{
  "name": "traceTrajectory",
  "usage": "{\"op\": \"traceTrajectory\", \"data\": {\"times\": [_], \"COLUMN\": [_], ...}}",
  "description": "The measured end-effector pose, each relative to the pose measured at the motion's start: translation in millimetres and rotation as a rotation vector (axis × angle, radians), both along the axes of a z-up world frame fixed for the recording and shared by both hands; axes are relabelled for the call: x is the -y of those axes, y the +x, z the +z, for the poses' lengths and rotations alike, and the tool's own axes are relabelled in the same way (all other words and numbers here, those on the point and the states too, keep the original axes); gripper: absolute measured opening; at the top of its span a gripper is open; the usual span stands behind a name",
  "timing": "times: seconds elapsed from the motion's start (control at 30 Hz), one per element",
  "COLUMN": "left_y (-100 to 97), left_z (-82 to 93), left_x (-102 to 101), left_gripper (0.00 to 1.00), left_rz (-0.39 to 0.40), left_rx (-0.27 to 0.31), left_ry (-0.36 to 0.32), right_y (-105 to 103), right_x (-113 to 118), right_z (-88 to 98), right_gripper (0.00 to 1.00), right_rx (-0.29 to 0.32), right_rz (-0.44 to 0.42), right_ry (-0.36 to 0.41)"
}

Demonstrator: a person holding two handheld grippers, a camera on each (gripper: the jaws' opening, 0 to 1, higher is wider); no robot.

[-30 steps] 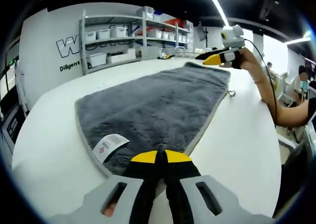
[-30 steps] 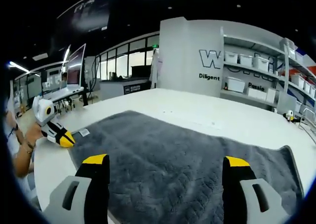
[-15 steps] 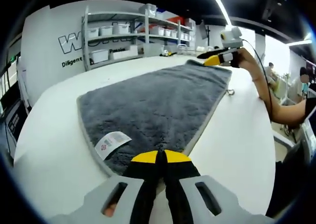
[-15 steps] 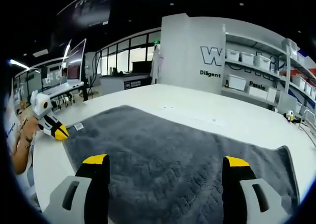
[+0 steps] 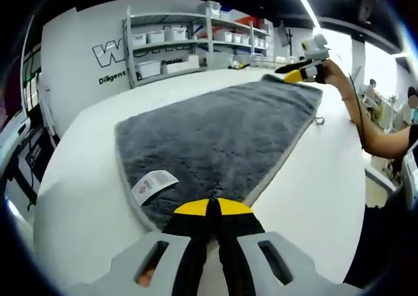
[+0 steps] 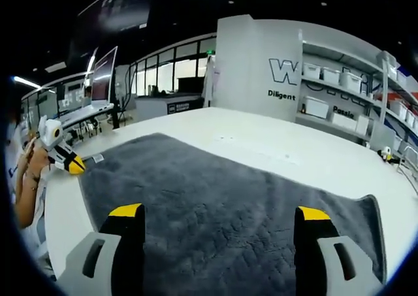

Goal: Open the folded towel by lifting each exposed corner and separating the folded layers until the towel lies flat within the target outline without major curled edges

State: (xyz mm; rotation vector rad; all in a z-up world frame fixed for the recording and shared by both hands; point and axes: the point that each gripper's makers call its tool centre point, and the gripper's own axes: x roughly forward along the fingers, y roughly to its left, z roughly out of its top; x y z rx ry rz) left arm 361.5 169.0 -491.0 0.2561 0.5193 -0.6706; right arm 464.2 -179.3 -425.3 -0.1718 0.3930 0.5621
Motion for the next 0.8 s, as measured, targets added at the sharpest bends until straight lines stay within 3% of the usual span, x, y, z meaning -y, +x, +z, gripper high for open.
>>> {"op": "traceTrajectory", "data": {"times": [0.8], "left_y": [-14.2], "left_z": [1.1], "left_x": [-58], "left_gripper": [0.02], "left_rz": [0.139], "left_rx": [0.004], "left_ry": [0.098], "right_y": [-3], "right_x": [-2], "right_z": [-0.6], "right_gripper": [0.96], "right_rx": [-0.008], "right_rz": [0.022], "right_ry": [0.001]}}
